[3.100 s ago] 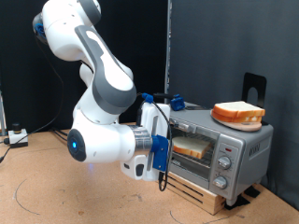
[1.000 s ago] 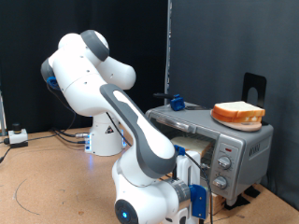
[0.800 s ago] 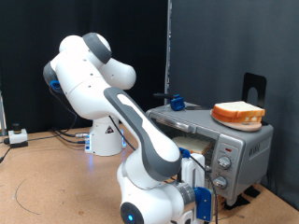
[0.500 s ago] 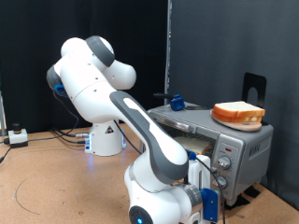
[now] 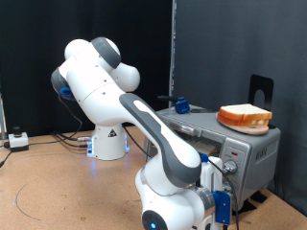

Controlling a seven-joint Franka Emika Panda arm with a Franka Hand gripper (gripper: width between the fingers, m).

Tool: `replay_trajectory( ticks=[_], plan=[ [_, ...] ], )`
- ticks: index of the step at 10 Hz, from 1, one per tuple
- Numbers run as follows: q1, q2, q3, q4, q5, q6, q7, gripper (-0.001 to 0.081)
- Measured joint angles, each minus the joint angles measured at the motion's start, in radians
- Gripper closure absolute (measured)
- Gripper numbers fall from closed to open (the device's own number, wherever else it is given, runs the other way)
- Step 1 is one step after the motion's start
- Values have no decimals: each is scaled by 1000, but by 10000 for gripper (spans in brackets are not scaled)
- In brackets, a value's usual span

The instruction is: Make a piece of toast with the oven

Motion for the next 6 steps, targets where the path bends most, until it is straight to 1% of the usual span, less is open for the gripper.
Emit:
replay_trajectory(
  ticks=[1, 2, 3, 4, 5, 6],
  plan=[
    [0, 0, 1, 0, 4, 0, 0, 37],
    [0, 0, 2, 1, 4, 0, 0, 173],
    [0, 0, 2, 2, 4, 0, 1, 173],
    [0, 0, 2, 2, 5, 0, 3, 321],
    [0, 0, 2, 3, 5, 0, 6, 321],
    [0, 0, 1, 4, 4, 0, 10, 533]
  ],
)
